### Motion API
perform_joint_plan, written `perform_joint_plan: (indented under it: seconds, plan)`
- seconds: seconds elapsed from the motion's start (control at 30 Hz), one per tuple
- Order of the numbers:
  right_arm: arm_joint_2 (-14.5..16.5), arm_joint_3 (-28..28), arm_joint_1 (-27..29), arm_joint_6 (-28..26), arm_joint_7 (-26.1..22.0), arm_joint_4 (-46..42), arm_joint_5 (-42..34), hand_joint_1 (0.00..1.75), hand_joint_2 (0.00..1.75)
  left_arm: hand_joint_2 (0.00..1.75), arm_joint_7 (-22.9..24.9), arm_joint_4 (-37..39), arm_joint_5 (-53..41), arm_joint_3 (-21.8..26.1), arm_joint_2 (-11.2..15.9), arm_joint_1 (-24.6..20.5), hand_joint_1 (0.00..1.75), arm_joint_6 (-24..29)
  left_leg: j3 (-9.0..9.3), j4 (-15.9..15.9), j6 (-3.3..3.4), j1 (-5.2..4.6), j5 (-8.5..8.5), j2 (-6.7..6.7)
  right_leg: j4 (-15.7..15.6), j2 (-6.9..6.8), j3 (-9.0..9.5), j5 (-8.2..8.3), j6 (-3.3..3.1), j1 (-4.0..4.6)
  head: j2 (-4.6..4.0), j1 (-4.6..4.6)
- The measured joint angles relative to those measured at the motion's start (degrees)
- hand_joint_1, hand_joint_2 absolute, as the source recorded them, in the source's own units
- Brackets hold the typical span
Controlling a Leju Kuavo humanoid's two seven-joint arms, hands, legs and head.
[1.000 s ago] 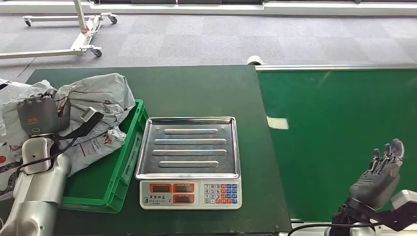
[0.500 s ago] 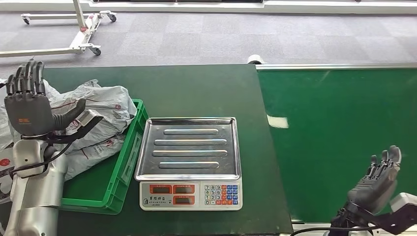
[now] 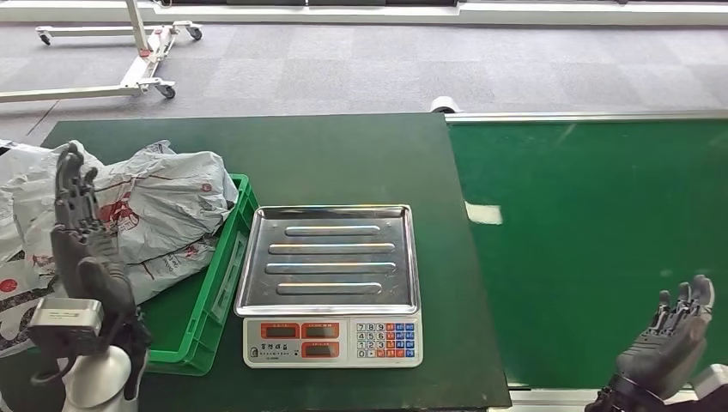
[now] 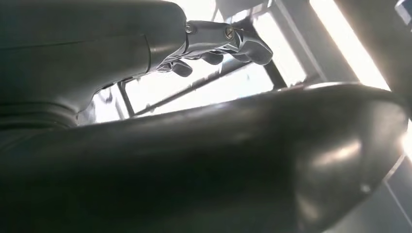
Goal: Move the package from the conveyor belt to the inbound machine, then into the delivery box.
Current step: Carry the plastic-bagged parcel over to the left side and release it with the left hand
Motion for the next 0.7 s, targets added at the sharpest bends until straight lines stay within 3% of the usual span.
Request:
perform_joint_plan:
  seconds: [0.1,0.27,0.47,0.7]
  plan:
    - [0.9,1.3,0.7,-0.2,0.2,-1.5,1.9,0.00,0.00,0.00,1.5,2.4,4.9,-3.6,-3.0,1.9,0.00,-5.4,0.00,0.0,0.01,-0.04,0.01,-0.06,0.0,-0.04,0.02,0.00,0.01,-0.03,0.00,-0.01]
    - [2.1,5.6,2.4,-0.1,0.0,-5.0,5.4,0.00,0.00,0.00,0.8,9.3,9.3,-7.9,-7.5,3.5,0.00,-8.7,-0.03,0.0,0.00,-0.03,0.00,-0.09,0.0,-0.06,0.01,-0.01,0.01,-0.01,0.00,-0.01]
    - [2.2,13.7,2.9,-1.0,0.1,-6.2,8.7,0.00,0.00,0.00,-1.0,14.1,9.5,-10.0,-9.7,3.7,0.00,-7.6,-0.03,0.0,0.00,-0.02,0.00,-0.09,0.0,-0.05,0.00,-0.03,0.00,0.01,0.00,0.00]
    - [2.2,23.1,2.5,-4.1,0.5,-5.9,13.1,0.00,0.00,0.00,-2.3,14.3,8.2,-10.2,-10.2,4.4,0.00,-3.0,-0.03,0.0,-0.03,0.01,0.02,-0.10,0.0,-0.06,0.02,-0.04,-0.01,0.03,0.00,-0.01]
